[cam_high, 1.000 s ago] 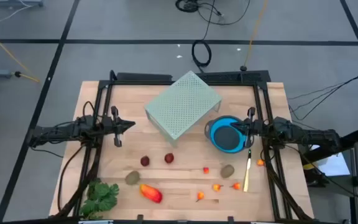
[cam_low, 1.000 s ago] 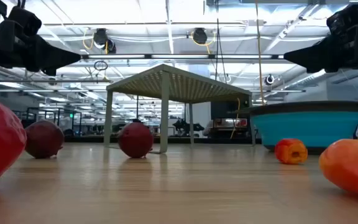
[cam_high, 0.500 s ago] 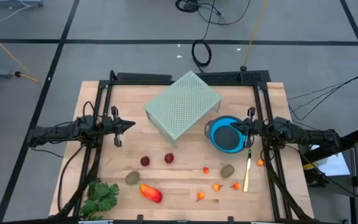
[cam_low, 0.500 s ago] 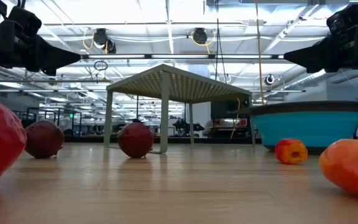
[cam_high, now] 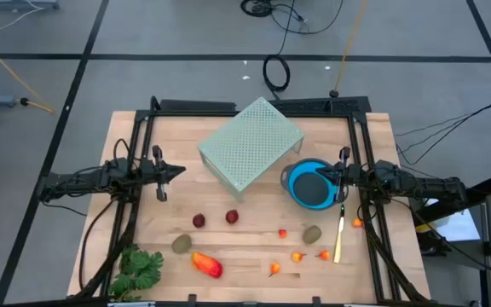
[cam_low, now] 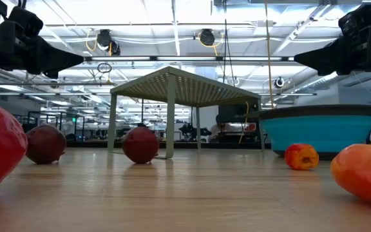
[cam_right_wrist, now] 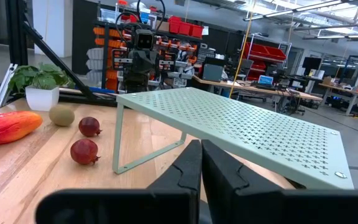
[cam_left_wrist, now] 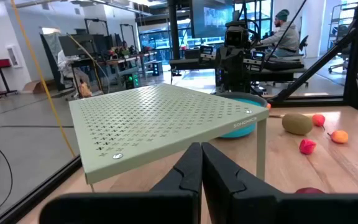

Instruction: Pick & Place Fruit

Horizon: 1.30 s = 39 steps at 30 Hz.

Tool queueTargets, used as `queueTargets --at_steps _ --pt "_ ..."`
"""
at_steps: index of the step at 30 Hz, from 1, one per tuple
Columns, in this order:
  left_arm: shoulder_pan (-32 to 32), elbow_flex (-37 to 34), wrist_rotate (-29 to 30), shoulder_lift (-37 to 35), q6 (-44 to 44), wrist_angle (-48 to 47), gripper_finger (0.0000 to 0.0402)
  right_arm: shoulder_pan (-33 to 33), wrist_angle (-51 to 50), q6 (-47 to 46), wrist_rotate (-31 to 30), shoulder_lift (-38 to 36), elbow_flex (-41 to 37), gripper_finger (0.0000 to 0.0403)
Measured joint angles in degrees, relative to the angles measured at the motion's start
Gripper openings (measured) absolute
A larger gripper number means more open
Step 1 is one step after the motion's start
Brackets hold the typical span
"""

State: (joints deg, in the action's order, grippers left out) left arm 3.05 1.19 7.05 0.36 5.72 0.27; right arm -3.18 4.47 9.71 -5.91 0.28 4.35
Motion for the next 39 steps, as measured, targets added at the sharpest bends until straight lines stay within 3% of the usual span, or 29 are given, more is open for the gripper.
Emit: queueTargets --at_steps 27,31,34,36,39 --pt "0.0 0.0 0.0 0.0 0.0 0.0 0.0010 0.0 1.2 -0.1 0.0 0.0 0.0 0.0004" --pt "0.0 0.0 0.4 0.0 2.1 0.1 0.0010 0.0 2.6 -4.4 0.0 0.0 0.0 0.0004" --pt "0.1 -0.5 2.7 0.1 3.6 6.1 0.0010 0.0 7.3 -9.6 0.0 0.0 0.0 0.0004" --pt "0.0 -0.3 1.6 0.4 0.2 15.8 0.0010 0.0 11.0 -12.1 0.0 0.0 0.0 0.0004" --pt "0.4 -0.1 4.7 0.3 0.9 29.9 0.0010 0.0 16.7 -12.2 -0.1 0.4 0.0 0.0004"
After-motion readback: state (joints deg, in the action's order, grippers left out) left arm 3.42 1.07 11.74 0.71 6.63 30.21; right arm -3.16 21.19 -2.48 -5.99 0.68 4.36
